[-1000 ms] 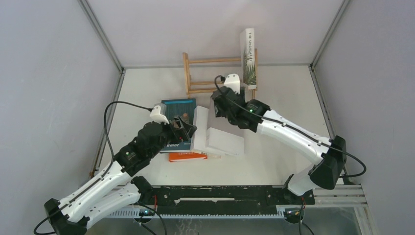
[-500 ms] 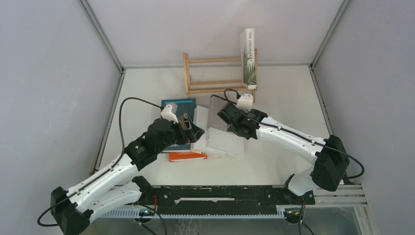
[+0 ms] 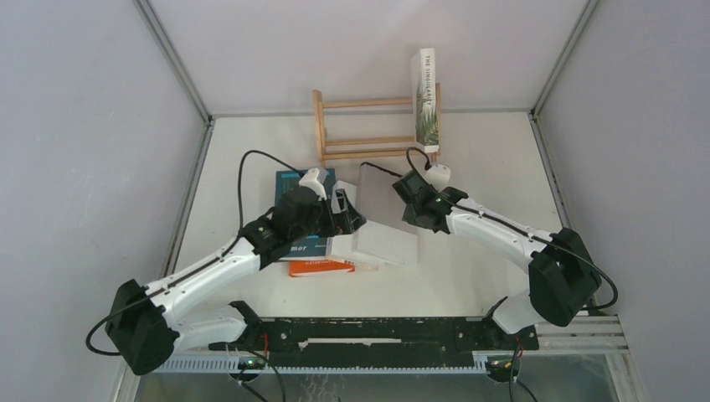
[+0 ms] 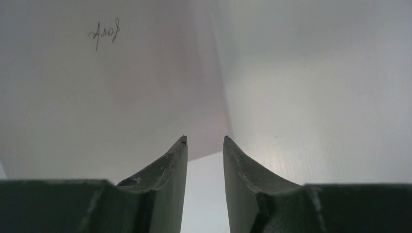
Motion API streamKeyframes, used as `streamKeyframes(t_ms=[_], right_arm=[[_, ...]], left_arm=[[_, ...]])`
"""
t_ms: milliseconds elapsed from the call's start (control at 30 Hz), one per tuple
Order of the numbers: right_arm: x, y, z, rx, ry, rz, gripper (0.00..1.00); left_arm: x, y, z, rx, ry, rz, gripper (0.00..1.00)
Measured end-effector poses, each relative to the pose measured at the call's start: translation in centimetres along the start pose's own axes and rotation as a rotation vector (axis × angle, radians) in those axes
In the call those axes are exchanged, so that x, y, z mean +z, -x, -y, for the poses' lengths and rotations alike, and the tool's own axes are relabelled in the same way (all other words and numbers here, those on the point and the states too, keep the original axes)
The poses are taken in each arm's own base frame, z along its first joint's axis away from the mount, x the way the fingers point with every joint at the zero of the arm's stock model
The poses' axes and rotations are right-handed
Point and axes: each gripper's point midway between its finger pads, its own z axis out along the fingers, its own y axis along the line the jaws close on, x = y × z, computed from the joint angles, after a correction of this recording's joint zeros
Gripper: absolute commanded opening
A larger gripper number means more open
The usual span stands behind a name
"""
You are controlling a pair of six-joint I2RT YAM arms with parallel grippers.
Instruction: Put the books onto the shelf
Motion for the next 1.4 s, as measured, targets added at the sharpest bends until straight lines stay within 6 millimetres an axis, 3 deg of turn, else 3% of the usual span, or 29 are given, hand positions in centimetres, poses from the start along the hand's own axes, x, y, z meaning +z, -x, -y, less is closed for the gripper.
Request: streamKeyframes(t_ms=[167,533,1400], right_arm=[[1.3,0.4,-0.3,0.039,0.02,-0.012,0.39],[4.2,-1.5,0.1,0.059,0.017,-0.085,0.37],[7.2,-0.5,0.1,0.151,0.048,-0.084,0.37]], left_arm=[[1.3,0.7,0.9,-0.001,-0.017,-0.007,0.95],[2.9,-0.5,-0.3,-0.004,0.026,-0.051,0.95],[5.4,-1.5,-0.8,-0.008,0.034,-0.088,0.95]])
